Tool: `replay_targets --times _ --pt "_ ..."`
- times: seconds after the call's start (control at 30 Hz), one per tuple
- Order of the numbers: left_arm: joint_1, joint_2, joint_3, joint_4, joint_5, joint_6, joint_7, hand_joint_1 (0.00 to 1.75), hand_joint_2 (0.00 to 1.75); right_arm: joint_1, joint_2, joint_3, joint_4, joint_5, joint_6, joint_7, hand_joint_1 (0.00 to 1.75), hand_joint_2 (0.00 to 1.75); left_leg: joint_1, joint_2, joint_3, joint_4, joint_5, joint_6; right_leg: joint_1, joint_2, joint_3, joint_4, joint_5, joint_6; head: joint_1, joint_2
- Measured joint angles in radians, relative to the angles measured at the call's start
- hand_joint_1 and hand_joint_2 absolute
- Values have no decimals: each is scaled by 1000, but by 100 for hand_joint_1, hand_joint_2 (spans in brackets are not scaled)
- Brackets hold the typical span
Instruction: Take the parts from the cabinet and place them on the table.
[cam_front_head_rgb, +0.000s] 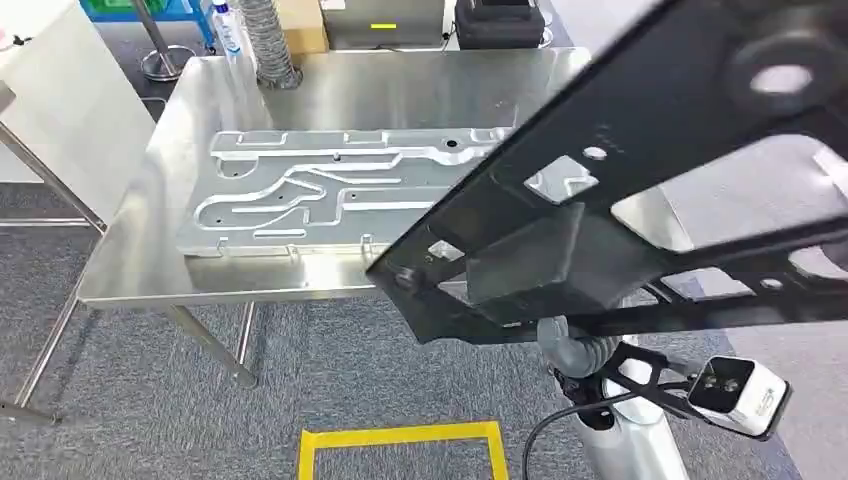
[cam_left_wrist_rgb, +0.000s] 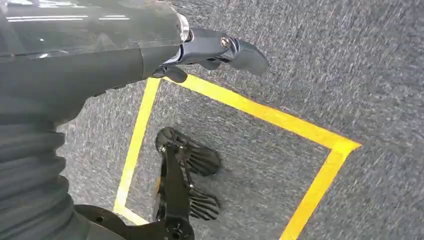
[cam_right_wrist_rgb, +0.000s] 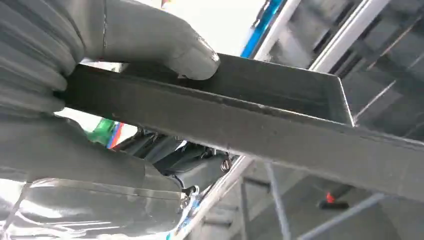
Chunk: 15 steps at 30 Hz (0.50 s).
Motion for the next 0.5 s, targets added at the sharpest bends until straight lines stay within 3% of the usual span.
replay_targets --times 0.07,0.17,0.2,0.23,0.27,0.33,0.37,0.4,0.43,0.5 --pt "-3 0 4 0 2 -2 -4 0 175 -20 3 -1 35 2 -52 -1 175 175 4 2 -6 41 -21 -3 -8 -2 32 -15 -4 -9 0 0" --pt "-5 2 9 0 0 -9 -8 0 175 -73 0 -42 146 -35 -117 0 175 175 9 2 -132 243 -98 -17 -8 -1 43 -16 -17 -14 0 0" --pt "-3 2 9 0 0 -11 -8 0 175 -88 -6 -68 186 -45 -124 1 175 175 10 2 -168 284 -113 -24 -8 0 47 -16 -23 -13 0 0" --pt "-1 2 10 0 -1 -14 -9 0 175 -100 -14 -98 225 -39 -144 2 175 175 12 3 -189 287 -103 -23 -9 0 53 -15 -29 -11 0 0" --pt "2 2 10 0 -7 -17 -9 0 175 -125 -21 -132 270 -9 -185 0 175 175 14 3 -184 240 -60 -21 -10 0 60 -13 -36 -8 0 0" --pt "3 5 10 0 -11 -18 -10 0 175 -200 -31 -185 372 54 -273 1 175 175 18 3 -142 86 68 -29 -14 4 74 -5 -51 0 0 0" --pt "2 5 10 0 -15 -19 -11 0 175 -239 -38 -205 418 84 -313 2 175 175 20 4 -128 32 102 -28 -14 3 79 -3 -59 6 0 0" --pt "-1 5 9 0 -18 -19 -11 0 175 -278 -50 -225 465 110 -352 1 175 175 13 5 -136 19 75 -23 -13 3 77 2 -59 12 0 0" --pt "-3 6 9 0 -19 -19 -11 0 175 -325 -57 -236 503 129 -375 2 175 175 10 10 -134 12 79 -4 -10 5 63 4 -60 18 0 0" --pt "3 7 9 0 -25 -19 -18 0 175 -410 -73 -238 589 205 -434 12 175 175 6 8 -139 10 83 8 -12 4 60 4 -62 28 0 0"
